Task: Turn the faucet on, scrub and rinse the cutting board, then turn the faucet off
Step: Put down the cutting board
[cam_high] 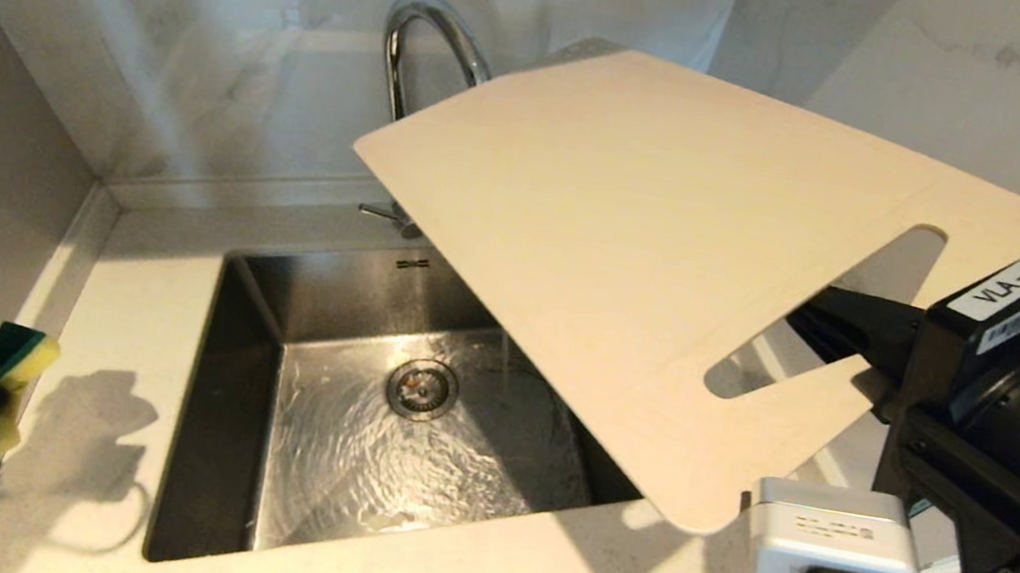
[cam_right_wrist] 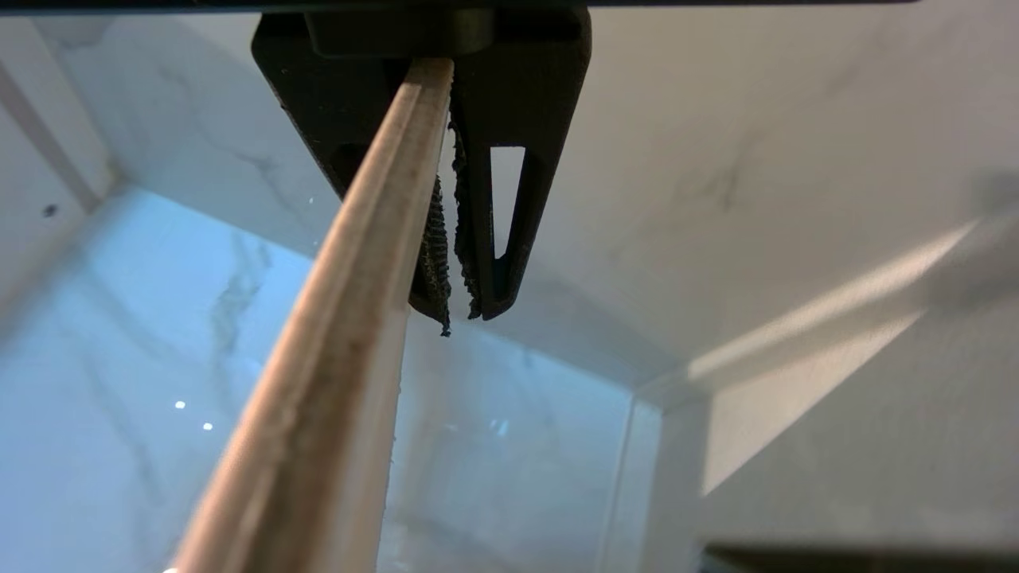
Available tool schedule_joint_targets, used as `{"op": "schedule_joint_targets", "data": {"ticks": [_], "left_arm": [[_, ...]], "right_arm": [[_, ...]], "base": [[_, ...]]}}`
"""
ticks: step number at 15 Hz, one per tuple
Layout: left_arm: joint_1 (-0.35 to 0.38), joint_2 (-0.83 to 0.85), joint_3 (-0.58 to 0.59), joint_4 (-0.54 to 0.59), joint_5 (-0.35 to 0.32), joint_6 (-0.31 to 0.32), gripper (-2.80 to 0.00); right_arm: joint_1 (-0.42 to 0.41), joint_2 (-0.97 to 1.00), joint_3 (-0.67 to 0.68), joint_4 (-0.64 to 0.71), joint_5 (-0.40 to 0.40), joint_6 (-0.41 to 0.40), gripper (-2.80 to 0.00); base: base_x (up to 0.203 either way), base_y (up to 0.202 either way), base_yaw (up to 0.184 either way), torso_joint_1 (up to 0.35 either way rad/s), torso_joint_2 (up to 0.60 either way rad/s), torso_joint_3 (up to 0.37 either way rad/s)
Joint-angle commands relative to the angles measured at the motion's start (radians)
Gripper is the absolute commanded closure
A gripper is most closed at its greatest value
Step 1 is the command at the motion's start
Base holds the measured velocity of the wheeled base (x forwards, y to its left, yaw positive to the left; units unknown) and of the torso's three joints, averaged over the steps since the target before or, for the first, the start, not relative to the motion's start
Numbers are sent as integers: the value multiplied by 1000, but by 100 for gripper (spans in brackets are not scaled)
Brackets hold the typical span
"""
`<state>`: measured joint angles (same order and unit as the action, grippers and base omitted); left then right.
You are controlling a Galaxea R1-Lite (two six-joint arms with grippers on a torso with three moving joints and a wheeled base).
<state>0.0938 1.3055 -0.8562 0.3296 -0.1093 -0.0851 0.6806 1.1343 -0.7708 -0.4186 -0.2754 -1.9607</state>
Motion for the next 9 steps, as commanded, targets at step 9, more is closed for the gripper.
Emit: {"op": "schedule_joint_targets", "data": {"ticks": [9], "left_arm": [[-2,0,0,-7,-27,-13,0]], "right_arm": [[110,42,54,-193,-424,67,0]], "base": [[0,0,0,0,0,0]]}}
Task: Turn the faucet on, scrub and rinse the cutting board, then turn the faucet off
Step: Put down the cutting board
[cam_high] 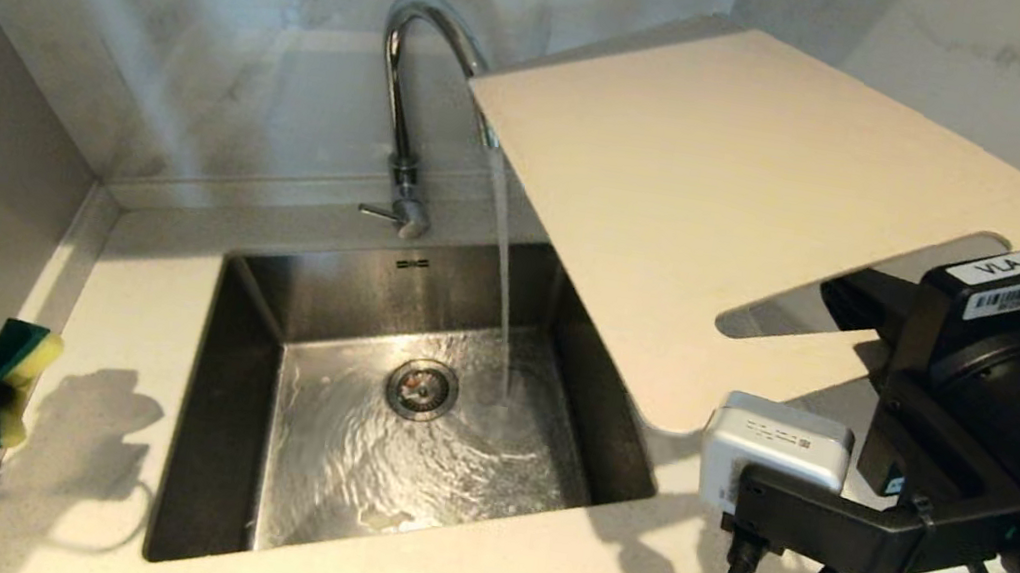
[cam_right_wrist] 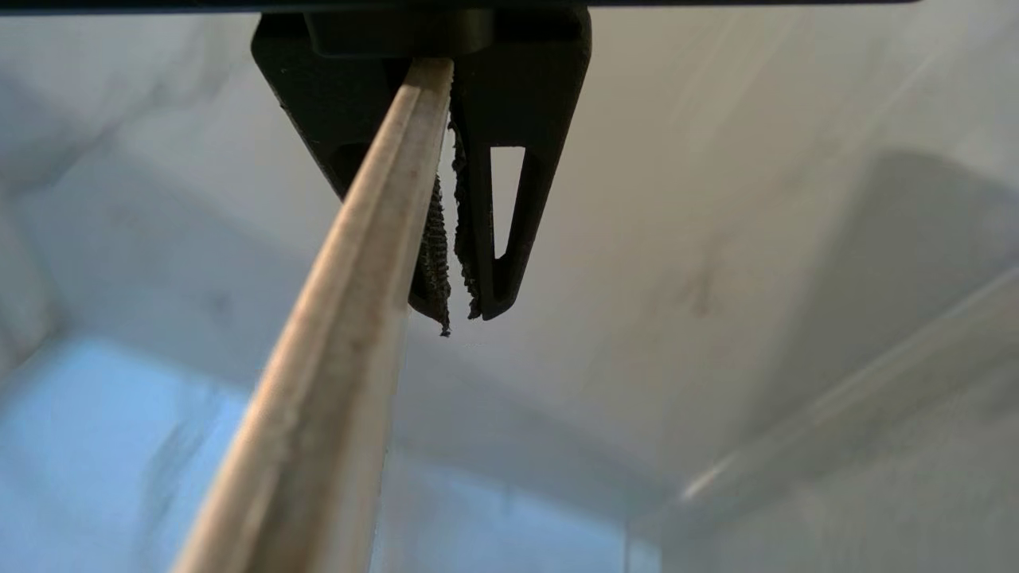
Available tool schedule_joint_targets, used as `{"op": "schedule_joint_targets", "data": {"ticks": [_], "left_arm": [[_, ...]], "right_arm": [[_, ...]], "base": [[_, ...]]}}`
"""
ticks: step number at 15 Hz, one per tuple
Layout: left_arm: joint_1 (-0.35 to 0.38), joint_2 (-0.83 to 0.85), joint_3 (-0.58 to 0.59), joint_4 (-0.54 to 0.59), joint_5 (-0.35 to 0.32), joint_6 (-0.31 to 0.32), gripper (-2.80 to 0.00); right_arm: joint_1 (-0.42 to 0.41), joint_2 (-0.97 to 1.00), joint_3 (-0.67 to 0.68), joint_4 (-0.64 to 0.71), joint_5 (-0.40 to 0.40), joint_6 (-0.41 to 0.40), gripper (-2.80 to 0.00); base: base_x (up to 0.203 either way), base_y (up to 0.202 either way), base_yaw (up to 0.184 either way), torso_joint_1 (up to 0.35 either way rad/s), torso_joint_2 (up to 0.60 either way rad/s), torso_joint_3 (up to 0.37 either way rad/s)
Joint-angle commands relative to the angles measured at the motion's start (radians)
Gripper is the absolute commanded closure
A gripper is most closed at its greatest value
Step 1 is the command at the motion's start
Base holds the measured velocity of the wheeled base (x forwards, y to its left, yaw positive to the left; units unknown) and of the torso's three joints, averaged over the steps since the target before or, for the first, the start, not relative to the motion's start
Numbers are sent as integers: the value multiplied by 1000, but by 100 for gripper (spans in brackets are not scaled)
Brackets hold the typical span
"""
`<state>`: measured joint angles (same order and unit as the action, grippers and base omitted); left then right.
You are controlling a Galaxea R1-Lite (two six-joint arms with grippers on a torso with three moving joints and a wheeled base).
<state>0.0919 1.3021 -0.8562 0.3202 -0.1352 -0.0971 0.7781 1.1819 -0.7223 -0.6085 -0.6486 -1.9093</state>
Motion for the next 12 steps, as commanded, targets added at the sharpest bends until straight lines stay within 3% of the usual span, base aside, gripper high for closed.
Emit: {"op": "schedule_joint_targets", "data": {"ticks": [1,5,6,10,12], "left_arm": [[0,3,0,2,-3,-1,0],[0,3,0,2,-4,-1,0],[1,3,0,2,-4,-1,0],[2,6,0,2,-12,-13,0],[0,9,0,2,-14,-13,0]], "right_arm": [[54,-1,9,-1,-125,69,0],[237,26,19,0,-493,210,0],[262,48,20,0,-536,261,0],[319,118,16,-2,-548,366,0],[320,117,40,-2,-548,375,0]], "base": [[0,0,0,0,0,0],[0,0,0,0,0,0],[0,0,0,0,0,0],[0,0,0,0,0,0],[0,0,0,0,0,0]]}}
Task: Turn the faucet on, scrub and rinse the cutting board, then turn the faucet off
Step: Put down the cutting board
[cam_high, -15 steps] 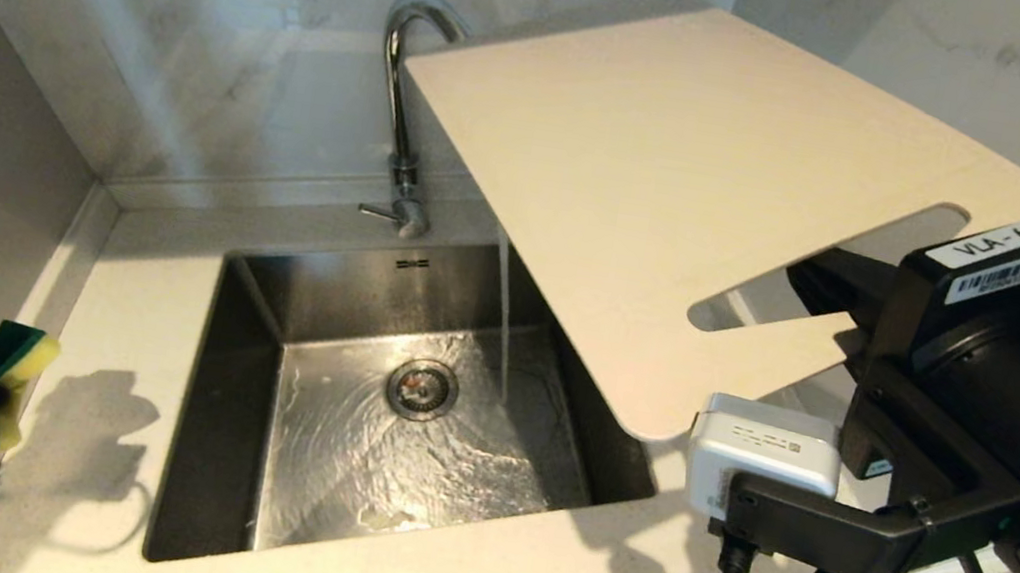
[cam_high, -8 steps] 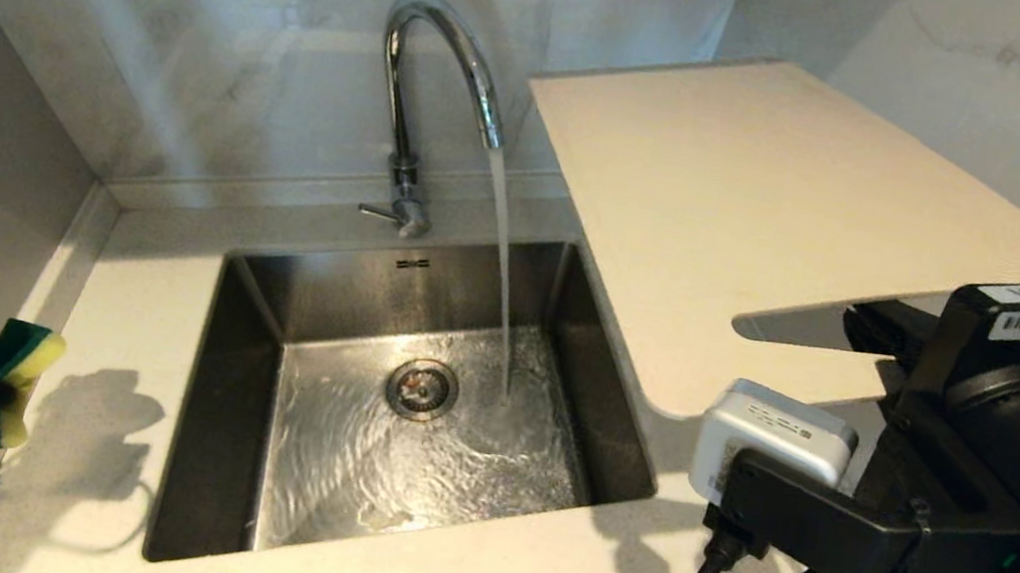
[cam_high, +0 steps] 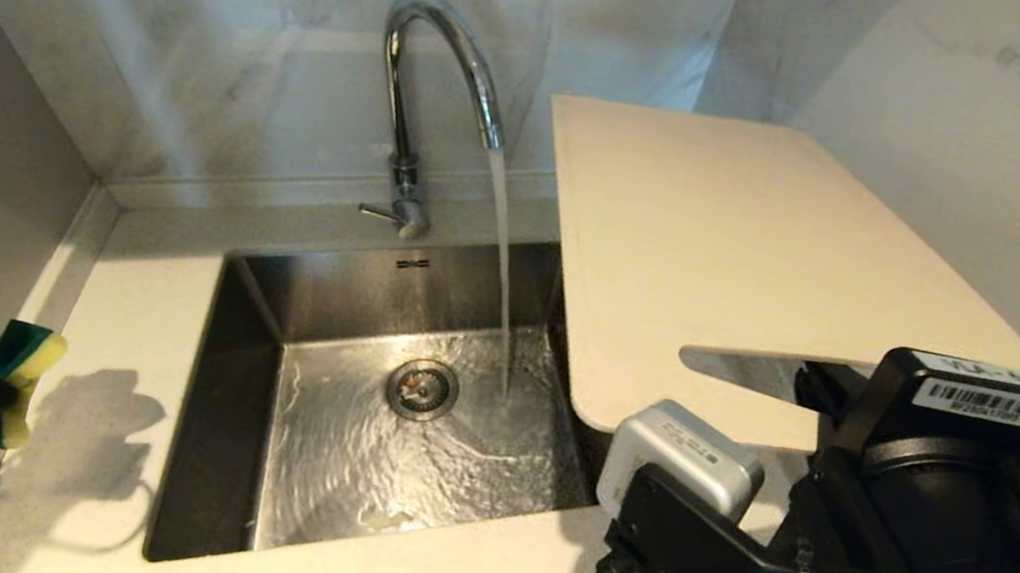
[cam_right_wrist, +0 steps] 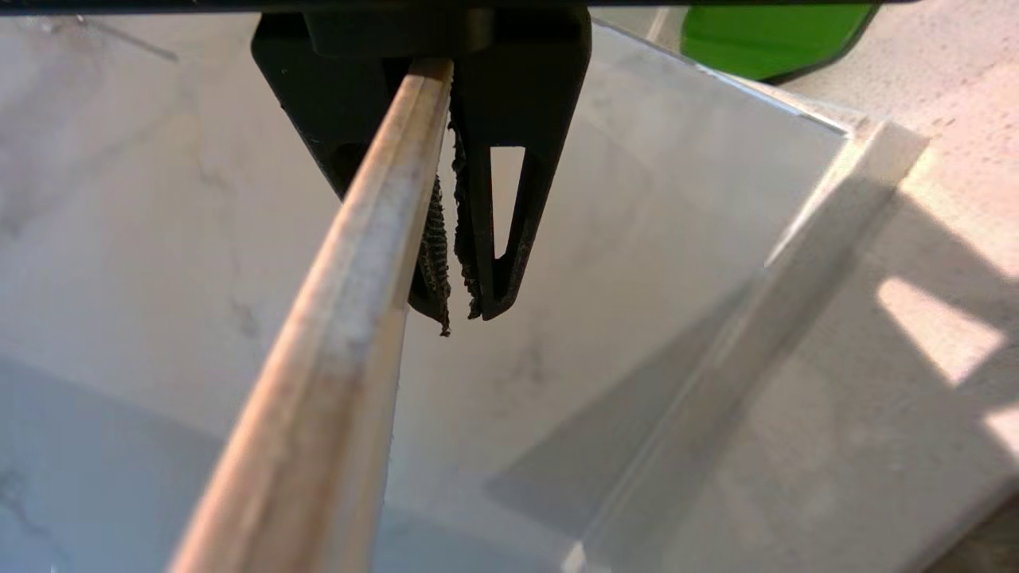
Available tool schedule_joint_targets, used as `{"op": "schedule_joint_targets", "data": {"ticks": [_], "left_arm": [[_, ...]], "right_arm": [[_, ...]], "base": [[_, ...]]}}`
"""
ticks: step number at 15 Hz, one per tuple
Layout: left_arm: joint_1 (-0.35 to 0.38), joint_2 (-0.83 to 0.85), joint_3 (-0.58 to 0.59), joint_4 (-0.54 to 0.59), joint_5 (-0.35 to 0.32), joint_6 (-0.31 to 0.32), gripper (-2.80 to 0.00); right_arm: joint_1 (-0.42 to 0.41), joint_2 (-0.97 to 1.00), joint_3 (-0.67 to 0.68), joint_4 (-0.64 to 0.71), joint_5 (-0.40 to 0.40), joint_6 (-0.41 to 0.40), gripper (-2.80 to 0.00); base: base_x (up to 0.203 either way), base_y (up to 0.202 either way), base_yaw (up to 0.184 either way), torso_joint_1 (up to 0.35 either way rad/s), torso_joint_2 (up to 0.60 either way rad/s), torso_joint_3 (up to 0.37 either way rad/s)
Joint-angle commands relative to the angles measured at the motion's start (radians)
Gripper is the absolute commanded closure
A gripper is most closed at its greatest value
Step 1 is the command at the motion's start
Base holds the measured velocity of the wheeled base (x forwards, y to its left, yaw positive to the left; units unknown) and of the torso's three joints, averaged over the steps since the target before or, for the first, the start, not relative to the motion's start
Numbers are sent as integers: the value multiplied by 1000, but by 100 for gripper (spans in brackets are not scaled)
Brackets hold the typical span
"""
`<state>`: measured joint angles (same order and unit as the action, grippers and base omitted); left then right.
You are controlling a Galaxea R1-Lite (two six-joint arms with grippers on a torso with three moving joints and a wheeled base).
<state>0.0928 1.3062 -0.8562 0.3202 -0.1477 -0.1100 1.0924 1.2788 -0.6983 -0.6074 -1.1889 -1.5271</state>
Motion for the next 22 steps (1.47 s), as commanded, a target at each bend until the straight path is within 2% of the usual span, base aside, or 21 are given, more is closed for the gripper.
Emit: {"op": "schedule_joint_targets", "data": {"ticks": [1,4,5,13,22], "left_arm": [[-1,7,0,0,-1,0,0],[1,13,2,-16,-3,0,0],[-1,15,3,-17,-3,0,0],[-1,53,57,-90,-3,-3,0],[-1,64,91,-128,-7,-8,0]], "right_arm": [[6,11,41,-3,-7,-7,0],[5,-26,130,-2,-2,1,0],[6,-36,165,-2,10,28,0],[2,-102,401,-2,162,165,0],[-2,-130,553,1,177,205,0]], "base": [[0,0,0,0,0,0],[0,0,0,0,0,0],[0,0,0,0,0,0],[0,0,0,0,0,0],[0,0,0,0,0,0]]}}
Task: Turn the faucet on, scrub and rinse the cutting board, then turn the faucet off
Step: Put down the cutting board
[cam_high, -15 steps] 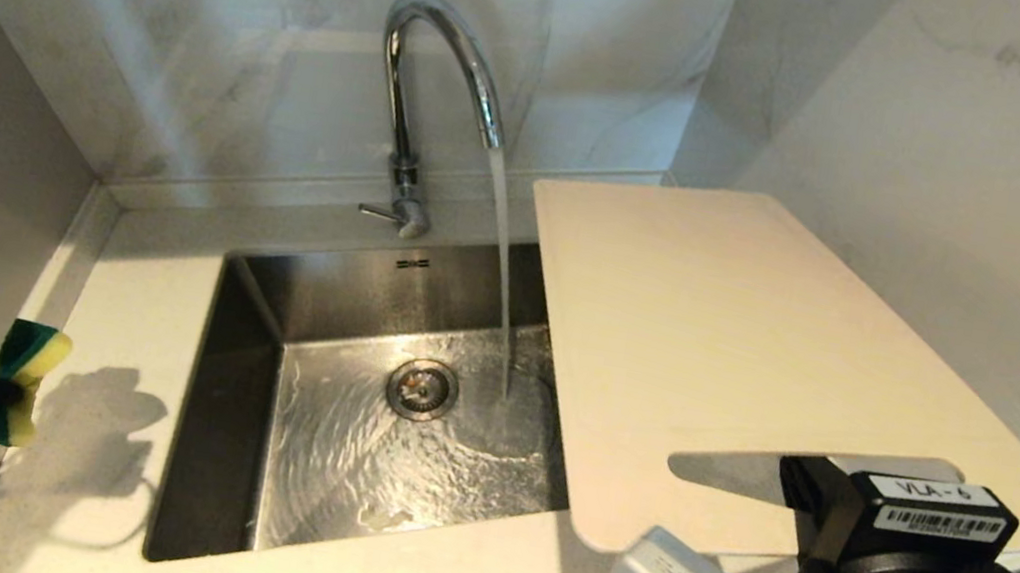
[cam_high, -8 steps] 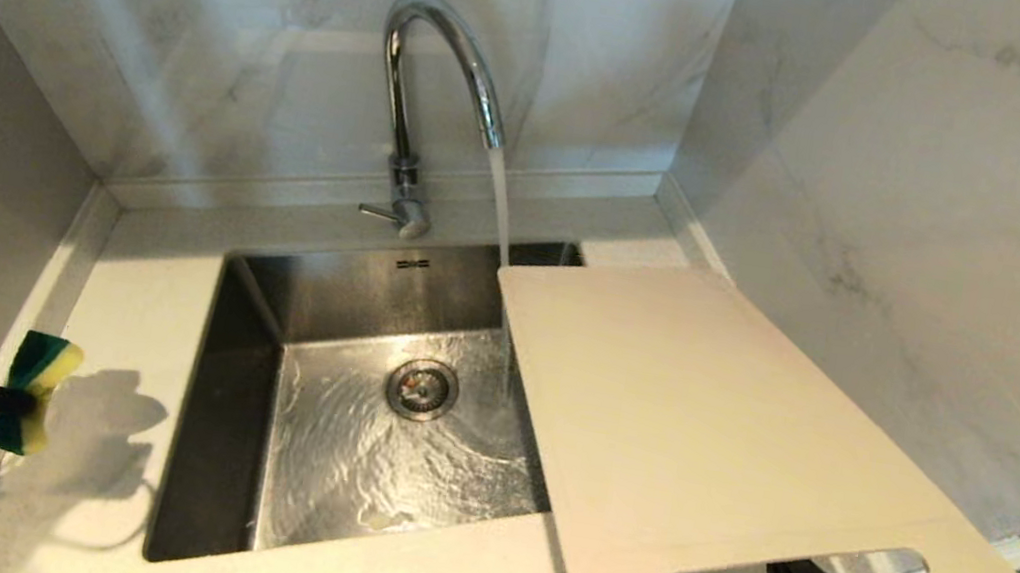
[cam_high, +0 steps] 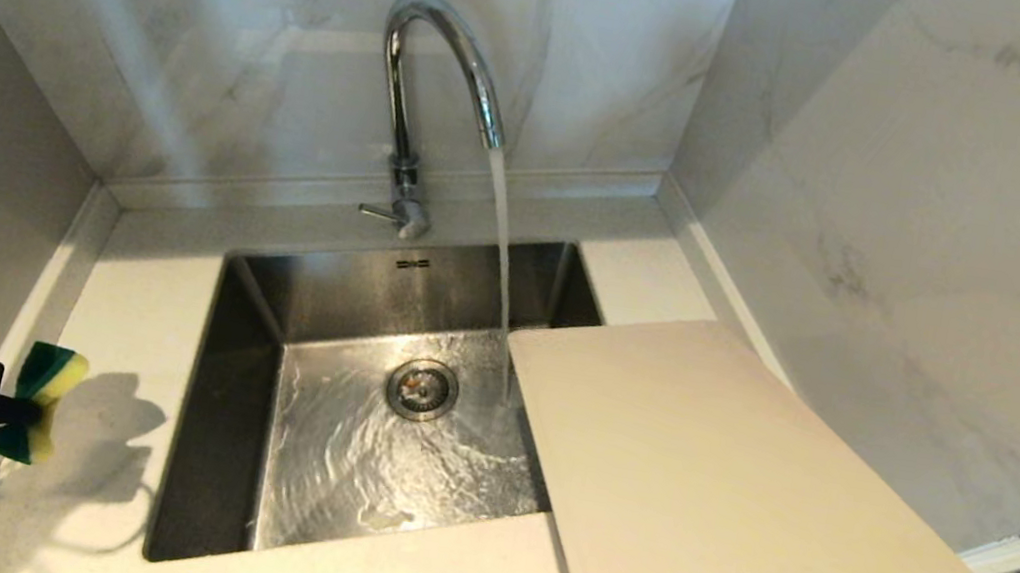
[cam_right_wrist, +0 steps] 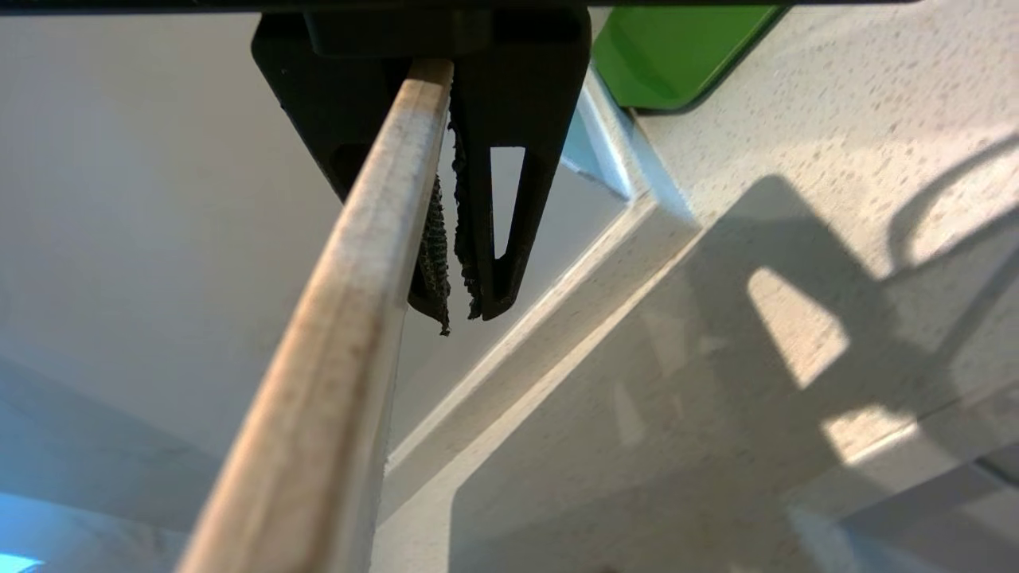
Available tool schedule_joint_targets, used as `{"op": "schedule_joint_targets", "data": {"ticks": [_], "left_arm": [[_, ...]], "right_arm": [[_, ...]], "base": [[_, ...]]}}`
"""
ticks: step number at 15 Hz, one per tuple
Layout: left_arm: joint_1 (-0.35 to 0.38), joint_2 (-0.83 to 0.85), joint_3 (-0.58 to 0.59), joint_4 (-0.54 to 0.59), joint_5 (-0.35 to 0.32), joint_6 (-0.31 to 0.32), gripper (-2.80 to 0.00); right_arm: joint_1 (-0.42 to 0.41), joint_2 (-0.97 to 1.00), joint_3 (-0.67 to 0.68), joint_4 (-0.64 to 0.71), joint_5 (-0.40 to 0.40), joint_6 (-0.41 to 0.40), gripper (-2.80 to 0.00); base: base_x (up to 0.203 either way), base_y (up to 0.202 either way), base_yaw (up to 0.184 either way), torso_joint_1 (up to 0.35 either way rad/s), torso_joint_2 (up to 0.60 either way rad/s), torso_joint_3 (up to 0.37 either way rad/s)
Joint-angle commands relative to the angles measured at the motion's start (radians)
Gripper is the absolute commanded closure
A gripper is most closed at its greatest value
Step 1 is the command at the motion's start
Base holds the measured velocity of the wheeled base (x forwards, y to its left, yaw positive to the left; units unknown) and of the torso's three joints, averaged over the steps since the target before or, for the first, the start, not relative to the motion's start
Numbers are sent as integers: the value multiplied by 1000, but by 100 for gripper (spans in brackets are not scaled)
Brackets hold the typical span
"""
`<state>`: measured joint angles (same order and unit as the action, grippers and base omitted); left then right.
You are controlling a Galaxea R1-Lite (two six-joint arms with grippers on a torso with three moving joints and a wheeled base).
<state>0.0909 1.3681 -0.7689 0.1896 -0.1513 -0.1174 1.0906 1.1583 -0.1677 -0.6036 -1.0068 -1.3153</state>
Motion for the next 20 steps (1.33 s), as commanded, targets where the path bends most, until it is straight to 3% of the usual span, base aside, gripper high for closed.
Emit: {"op": "schedule_joint_targets", "data": {"ticks": [1,5,10,14,17,20], "left_arm": [[1,0,3,2,-16,-2,0],[2,-7,19,2,-35,-5,0],[1,6,25,-50,-63,-34,0],[1,26,37,-56,-103,-34,0],[2,52,37,-66,-109,-35,0],[4,69,51,-102,-108,-36,0]], "right_arm": [[-1,-12,40,-2,4,-7,0],[-60,-20,66,8,74,-7,0],[-190,52,29,31,259,-7,0],[-257,88,33,38,351,2,0],[-274,70,71,123,374,69,0],[-318,63,106,194,409,81,0]], "base": [[0,0,0,0,0,0],[0,0,0,0,0,0],[0,0,0,0,0,0],[0,0,0,0,0,0],[0,0,0,0,0,0],[0,0,0,0,0,0]]}}
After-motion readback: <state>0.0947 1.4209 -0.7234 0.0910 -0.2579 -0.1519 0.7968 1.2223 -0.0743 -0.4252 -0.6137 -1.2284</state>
